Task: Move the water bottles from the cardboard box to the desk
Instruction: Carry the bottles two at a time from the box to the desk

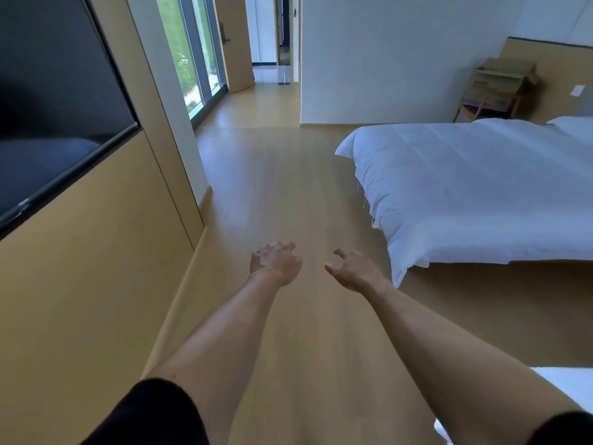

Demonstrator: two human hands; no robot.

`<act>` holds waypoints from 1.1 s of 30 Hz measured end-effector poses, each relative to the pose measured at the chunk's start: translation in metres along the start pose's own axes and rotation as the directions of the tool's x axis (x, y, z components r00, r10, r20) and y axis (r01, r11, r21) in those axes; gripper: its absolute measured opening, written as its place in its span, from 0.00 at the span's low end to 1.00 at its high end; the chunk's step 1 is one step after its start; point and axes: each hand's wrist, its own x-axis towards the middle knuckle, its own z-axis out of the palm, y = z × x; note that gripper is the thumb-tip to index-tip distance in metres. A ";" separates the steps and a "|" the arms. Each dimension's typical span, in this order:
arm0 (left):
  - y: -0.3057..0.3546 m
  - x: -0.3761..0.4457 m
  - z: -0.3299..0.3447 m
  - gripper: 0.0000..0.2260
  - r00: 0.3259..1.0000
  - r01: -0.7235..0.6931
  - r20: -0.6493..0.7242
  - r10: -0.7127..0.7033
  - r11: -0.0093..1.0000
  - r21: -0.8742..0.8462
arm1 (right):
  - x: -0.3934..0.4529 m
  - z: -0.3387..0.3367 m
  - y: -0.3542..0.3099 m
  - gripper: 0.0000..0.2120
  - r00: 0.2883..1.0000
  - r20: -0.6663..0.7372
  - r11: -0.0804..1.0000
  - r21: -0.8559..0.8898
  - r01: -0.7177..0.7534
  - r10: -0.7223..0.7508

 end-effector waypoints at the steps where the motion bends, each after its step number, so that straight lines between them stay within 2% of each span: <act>1: 0.004 0.012 -0.002 0.21 1.000 0.006 0.000 -0.006 1.000 0.000 | 0.014 -0.006 0.002 0.28 1.000 0.004 1.000 -0.011 0.003 -0.003; 8: 0.028 0.111 -0.008 0.20 1.000 0.014 0.010 -0.014 1.000 0.001 | 0.109 -0.028 0.018 0.28 1.000 0.006 1.000 -0.024 0.007 -0.006; 14: 0.047 0.217 -0.014 0.20 0.999 -0.040 0.018 0.040 0.998 -0.040 | 0.201 -0.044 0.022 0.28 1.000 0.004 1.000 -0.017 -0.023 0.023; 18: 0.053 0.301 -0.025 0.20 0.994 -0.112 0.010 0.112 0.994 -0.004 | 0.276 -0.066 0.020 0.28 0.997 -0.038 0.997 -0.012 -0.073 0.072; 24: 0.044 0.446 -0.065 0.20 0.985 -0.174 0.017 0.174 0.985 0.013 | 0.410 -0.108 -0.009 0.29 0.991 -0.007 0.991 0.013 -0.136 0.136; 33: 0.024 0.607 -0.102 0.21 0.987 -0.157 0.024 0.157 0.988 -0.006 | 0.563 -0.137 -0.038 0.29 0.989 -0.021 0.988 0.039 -0.146 0.147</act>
